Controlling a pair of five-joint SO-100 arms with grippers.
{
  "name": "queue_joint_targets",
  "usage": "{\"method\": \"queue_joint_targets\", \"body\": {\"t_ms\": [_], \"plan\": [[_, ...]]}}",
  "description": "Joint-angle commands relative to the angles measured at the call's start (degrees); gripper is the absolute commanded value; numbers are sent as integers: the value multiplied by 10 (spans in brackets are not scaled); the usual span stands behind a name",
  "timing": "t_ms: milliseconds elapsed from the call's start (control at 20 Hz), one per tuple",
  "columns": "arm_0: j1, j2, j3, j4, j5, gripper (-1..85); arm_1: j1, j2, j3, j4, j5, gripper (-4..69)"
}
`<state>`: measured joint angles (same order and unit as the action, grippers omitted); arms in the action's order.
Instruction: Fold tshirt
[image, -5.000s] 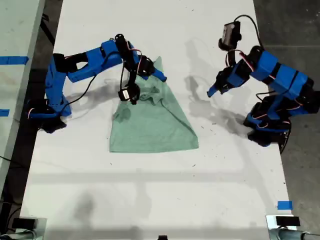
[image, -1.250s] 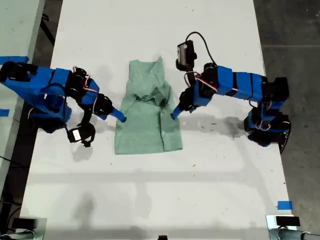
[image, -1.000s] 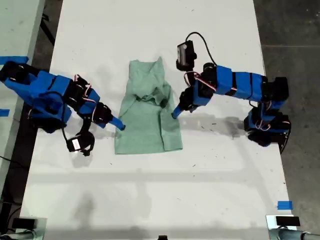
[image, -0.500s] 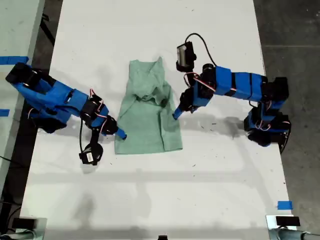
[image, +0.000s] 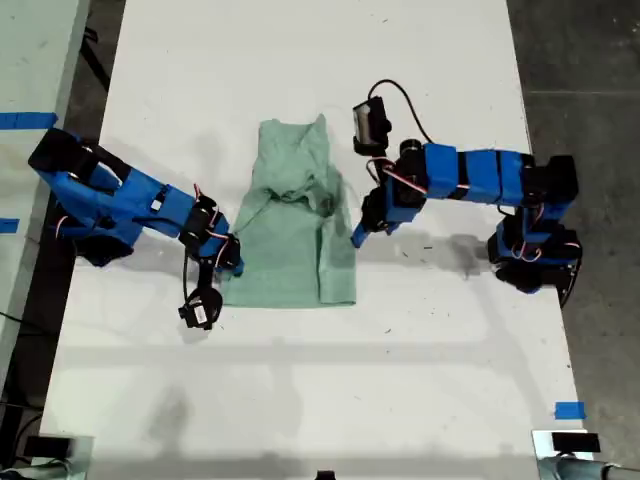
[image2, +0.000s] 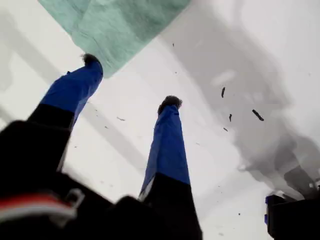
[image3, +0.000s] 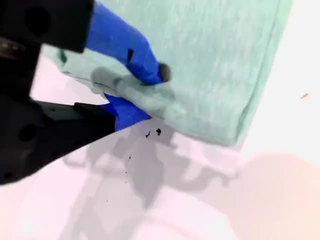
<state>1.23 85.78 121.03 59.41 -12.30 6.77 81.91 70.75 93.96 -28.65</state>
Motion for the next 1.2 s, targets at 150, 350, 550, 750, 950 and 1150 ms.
{"method": "queue_joint_targets", "body": {"t_ms": [150,350,550,750,950,1150], "plan": [[-10,55,-18,61,-11,1,-12,22,7,-20,11,265],[-16,92,-52,127,-7,1,-10,19,12,-37,5,262],[-26,17,-192,202,13,1,-11,20,14,-37,9,260],[-25,-228,-507,287,78,1,-10,20,15,-37,9,256],[-28,-358,-663,288,113,70,-13,20,17,-37,16,256],[-37,-352,-663,274,171,324,-14,20,18,-42,17,259]]}}
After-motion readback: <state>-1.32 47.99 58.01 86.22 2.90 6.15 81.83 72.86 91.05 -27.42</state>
